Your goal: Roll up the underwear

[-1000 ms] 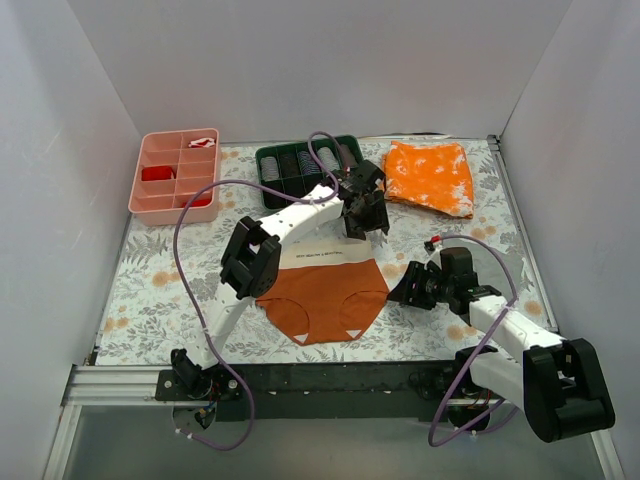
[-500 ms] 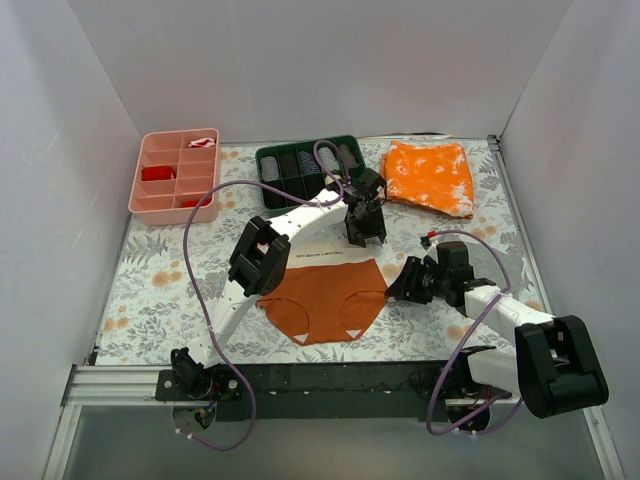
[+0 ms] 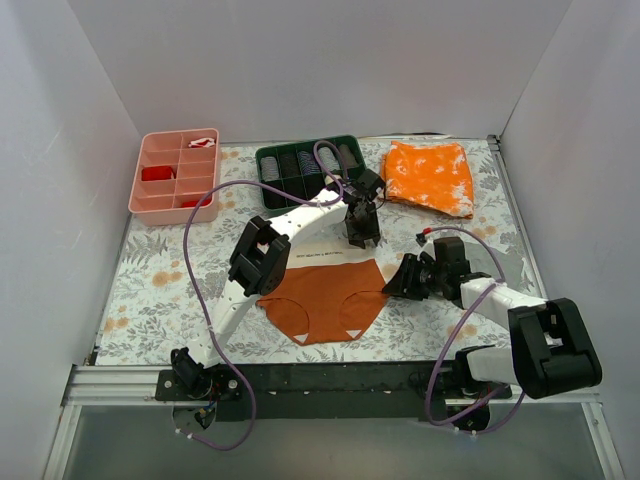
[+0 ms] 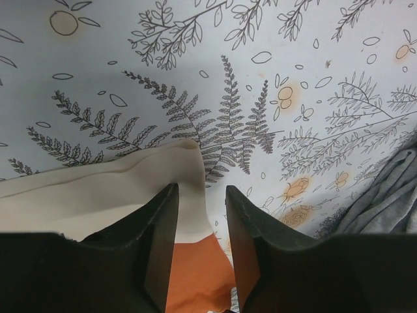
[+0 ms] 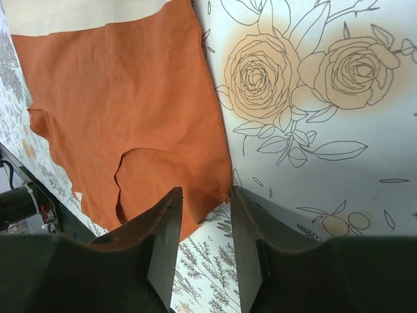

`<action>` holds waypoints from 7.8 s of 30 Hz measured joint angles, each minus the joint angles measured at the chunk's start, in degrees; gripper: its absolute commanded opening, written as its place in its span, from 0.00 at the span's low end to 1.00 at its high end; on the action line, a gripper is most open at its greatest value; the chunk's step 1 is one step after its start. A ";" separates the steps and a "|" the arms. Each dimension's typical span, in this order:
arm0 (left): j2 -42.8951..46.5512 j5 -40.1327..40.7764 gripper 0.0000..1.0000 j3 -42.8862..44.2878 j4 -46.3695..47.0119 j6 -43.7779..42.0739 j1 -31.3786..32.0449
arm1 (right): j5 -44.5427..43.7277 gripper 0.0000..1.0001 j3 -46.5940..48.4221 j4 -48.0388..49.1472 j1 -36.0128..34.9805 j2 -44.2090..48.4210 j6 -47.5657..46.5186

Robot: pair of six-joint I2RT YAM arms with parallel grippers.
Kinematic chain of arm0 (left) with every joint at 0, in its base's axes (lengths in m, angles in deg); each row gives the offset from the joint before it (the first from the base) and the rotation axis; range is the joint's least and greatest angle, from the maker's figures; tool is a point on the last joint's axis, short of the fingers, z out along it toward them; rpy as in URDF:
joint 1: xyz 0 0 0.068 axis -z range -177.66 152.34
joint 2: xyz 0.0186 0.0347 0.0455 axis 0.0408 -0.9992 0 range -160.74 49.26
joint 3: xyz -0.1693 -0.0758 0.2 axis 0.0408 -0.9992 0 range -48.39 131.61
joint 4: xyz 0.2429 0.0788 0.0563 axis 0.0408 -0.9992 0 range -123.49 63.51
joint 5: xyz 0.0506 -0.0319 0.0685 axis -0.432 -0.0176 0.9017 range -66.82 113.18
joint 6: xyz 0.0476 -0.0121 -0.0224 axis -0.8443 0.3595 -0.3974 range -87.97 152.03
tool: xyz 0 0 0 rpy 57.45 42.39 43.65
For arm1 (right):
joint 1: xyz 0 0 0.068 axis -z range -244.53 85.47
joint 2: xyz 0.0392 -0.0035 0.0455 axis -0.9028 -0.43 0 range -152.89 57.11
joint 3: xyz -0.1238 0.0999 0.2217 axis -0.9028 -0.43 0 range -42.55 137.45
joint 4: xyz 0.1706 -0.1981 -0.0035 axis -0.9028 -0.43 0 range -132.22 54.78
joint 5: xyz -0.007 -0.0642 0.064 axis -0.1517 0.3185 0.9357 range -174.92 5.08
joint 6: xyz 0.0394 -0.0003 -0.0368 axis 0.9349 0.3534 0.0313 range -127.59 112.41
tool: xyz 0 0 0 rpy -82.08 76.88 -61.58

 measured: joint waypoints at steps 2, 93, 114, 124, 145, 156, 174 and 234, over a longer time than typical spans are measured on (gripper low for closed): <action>-0.11 0.15 0.30 0.13 -0.28 -0.07 -0.02 | 0.33 0.42 0.37 0.04 0.02 -0.79 -0.11; 36.00 -14.73 0.00 -46.36 29.55 -2.43 -13.44 | -20.46 0.01 21.86 -22.18 -30.97 5.44 5.42; 40.28 -17.09 0.00 -60.98 33.46 -7.43 -22.64 | -25.77 0.01 36.11 -22.12 -41.92 -17.27 9.75; 38.47 -18.56 0.00 -60.67 35.50 -9.51 -23.76 | -25.09 0.01 38.64 -18.93 -41.92 -22.47 10.43; 32.15 -20.04 0.00 -54.27 35.60 -13.92 -23.91 | -28.33 0.01 44.87 -17.09 -41.97 -29.81 9.99; 30.77 -19.80 0.16 -54.03 35.76 -15.21 -24.13 | -28.09 0.33 46.31 -14.29 -41.75 -31.82 9.07; 39.43 -16.00 0.65 -55.54 31.52 -16.00 -25.20 | -39.50 0.52 19.12 -9.84 -35.50 12.90 9.42; 53.16 -16.15 0.00 -79.56 35.06 -12.44 -19.87 | -17.35 0.15 14.80 -3.13 -33.29 -7.91 10.45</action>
